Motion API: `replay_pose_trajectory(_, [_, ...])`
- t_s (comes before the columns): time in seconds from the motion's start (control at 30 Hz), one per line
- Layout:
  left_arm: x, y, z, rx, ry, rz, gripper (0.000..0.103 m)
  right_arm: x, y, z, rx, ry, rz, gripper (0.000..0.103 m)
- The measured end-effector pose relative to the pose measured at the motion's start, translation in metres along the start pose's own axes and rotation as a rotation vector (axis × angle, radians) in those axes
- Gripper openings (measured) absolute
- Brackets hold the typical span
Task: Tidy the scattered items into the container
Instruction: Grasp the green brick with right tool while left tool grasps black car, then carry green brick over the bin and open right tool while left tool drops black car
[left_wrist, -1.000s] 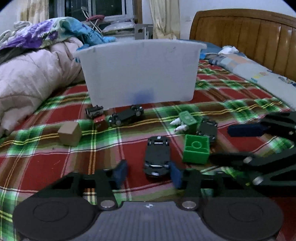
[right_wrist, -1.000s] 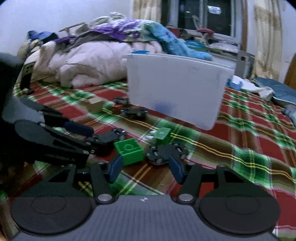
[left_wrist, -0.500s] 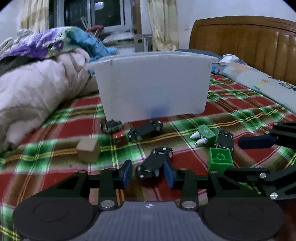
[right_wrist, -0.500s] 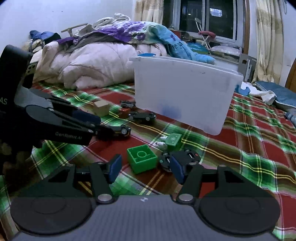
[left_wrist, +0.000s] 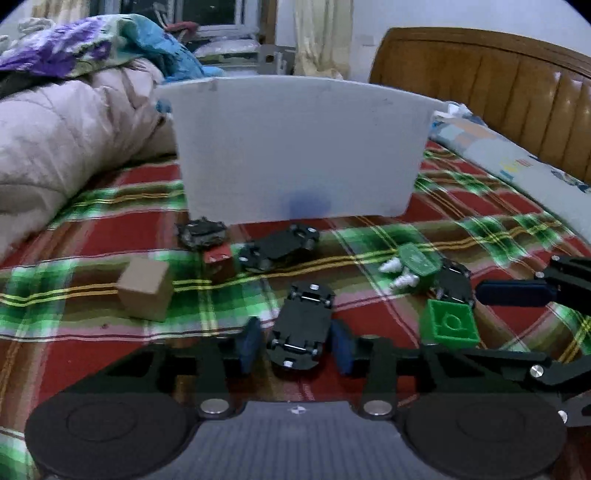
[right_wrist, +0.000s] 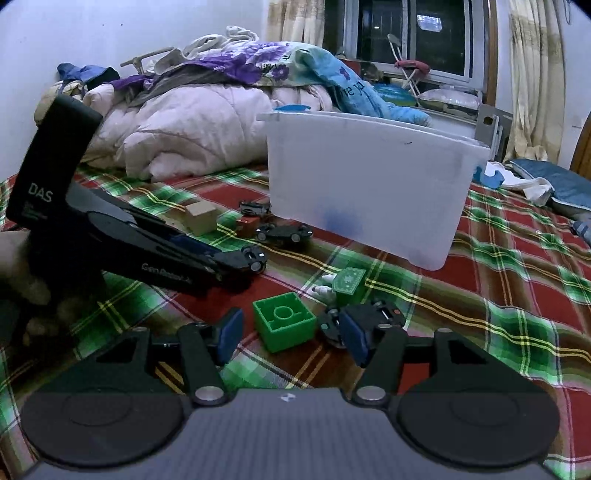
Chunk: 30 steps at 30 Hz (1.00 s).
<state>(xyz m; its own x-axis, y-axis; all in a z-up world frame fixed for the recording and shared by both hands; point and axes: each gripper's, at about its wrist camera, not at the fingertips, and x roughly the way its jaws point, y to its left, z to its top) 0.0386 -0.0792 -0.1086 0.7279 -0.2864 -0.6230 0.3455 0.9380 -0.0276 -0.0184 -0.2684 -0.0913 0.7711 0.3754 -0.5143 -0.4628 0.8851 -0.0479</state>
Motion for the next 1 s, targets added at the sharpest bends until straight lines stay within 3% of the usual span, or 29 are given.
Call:
replay_pose_trajectory(0.13, [-0.006,0.009,-0.003,-0.021,-0.009,0.04,0.033,0.009,0.005,0.001,-0.012,0.015,0.01,0.057])
replay_pose_trajectory(0.23, [-0.011,0.009,-0.006,-0.022,-0.008,0.042,0.033,0.014,0.013,-0.001,-0.054,0.032,0.004,0.041])
replay_pose_trajectory(0.47, [-0.017,0.009,-0.007,-0.035,-0.011,0.035,0.033,0.013,0.012,0.0,-0.028,0.022,0.008,0.04])
replay_pose_trajectory(0.63, [-0.038,0.011,0.005,-0.032,-0.05,0.042,0.033,-0.006,0.006,0.011,0.023,-0.042,-0.001,0.04])
replay_pose_trajectory(0.8, [-0.061,0.018,0.038,-0.042,-0.094,0.066,0.033,-0.03,-0.01,0.04,0.092,-0.139,-0.036,0.04])
replay_pose_trajectory(1.0, [-0.072,0.031,0.109,-0.061,-0.17,0.089,0.034,-0.035,-0.043,0.095,0.116,-0.217,-0.106,0.04])
